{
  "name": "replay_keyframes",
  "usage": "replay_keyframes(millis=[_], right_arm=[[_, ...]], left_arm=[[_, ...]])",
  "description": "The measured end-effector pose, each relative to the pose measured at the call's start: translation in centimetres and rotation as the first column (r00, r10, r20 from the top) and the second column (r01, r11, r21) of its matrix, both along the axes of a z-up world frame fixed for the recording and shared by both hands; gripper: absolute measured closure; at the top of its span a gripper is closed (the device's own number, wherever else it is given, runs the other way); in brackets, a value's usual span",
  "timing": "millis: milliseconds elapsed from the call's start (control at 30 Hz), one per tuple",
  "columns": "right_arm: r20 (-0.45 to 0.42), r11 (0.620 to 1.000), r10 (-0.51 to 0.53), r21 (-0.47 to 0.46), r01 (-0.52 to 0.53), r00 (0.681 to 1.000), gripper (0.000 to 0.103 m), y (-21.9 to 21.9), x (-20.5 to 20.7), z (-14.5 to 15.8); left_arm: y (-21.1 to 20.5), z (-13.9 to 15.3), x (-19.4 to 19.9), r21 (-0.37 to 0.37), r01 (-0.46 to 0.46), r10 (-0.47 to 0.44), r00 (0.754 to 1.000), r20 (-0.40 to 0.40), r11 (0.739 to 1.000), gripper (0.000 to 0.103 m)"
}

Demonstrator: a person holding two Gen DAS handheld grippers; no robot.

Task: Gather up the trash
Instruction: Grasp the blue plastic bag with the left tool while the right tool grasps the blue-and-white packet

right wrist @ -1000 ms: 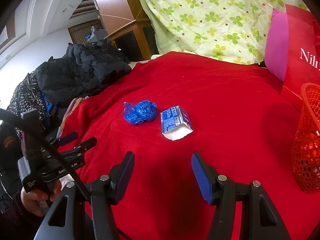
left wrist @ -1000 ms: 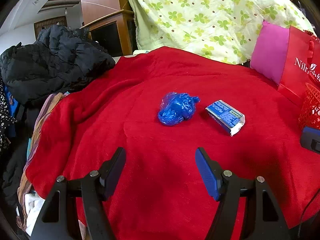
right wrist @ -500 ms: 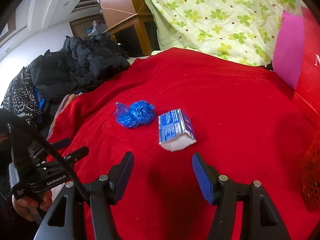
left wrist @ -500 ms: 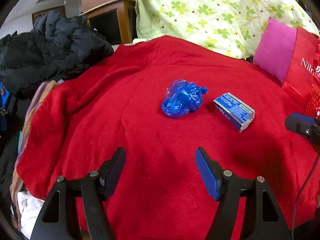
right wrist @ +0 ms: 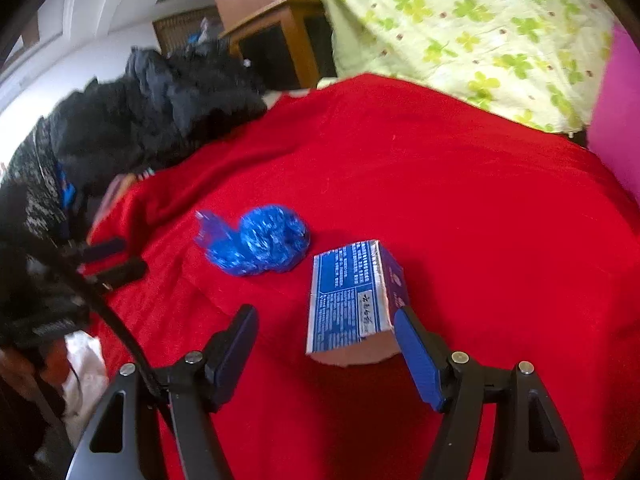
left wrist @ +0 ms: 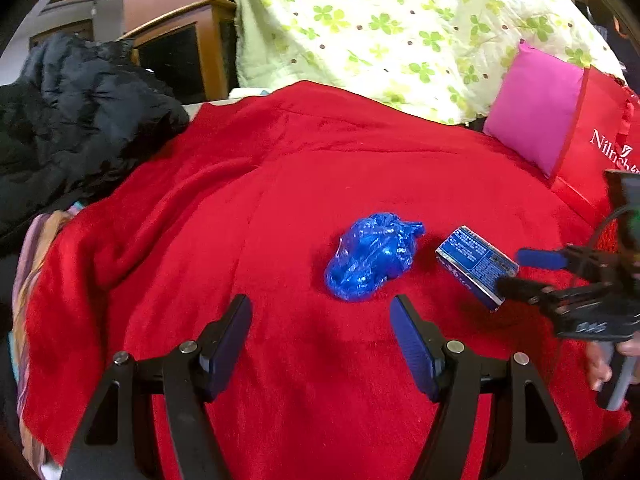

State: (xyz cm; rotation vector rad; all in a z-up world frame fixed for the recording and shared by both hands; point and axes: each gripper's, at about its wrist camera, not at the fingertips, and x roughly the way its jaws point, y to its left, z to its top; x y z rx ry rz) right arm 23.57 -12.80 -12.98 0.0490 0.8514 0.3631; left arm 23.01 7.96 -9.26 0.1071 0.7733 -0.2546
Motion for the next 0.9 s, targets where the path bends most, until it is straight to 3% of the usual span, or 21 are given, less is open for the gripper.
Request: replay_keyframes(millis=[167,300,433,700,767,800,900], right_arm=[[-0.014,0.995,-0.003,-0.099,0.002,1.0,0.029,1.8,1.8,-2.0],[-0.012,0.991,-0.039,-0.127,0.037,0.999,0.03,1.7,2.2,-3.0],[-0.001,0.992,-0.058,-0.114,0.058,0.998,0.04,0.7,1.8,-3.2],[0.013,0.994,-0.097,-0.053,0.098,0.995,0.04,-2.6,-1.0,-1.6],[0.018,0.993,-0.109,-0.041,0.109,0.994,0.04,-3.1,-2.1,-1.2],[0.025,0.992,-0.116,-0.041,0.117,0.993,0.04,-3.5,-2.8,-1.0],[0.046,0.99,-0.131,-0.035,0.133,0.99,0.04,-4.1,-5.0,-0.2]], left_arm=[[-0.9,-0.3,2.0,-0.043,0.082,-0.083,0.996,-0.022,0.996,0.031],[-2.1,-1.0,3.7,-0.069,0.125,-0.128,0.991,-0.036,0.99,0.03],[-3.7,-1.9,5.6,-0.094,0.164,-0.17,0.984,-0.059,0.982,0.03],[-5.9,-5.0,8.7,-0.157,0.118,-0.145,0.975,-0.17,0.981,0.031],[-6.2,-5.3,8.7,-0.166,0.092,-0.123,0.975,-0.184,0.982,0.036],[-6.2,-5.5,8.7,-0.177,0.078,-0.113,0.974,-0.195,0.981,0.049],[-6.3,-5.3,8.4,-0.192,0.039,-0.076,0.978,-0.192,0.981,0.053]])
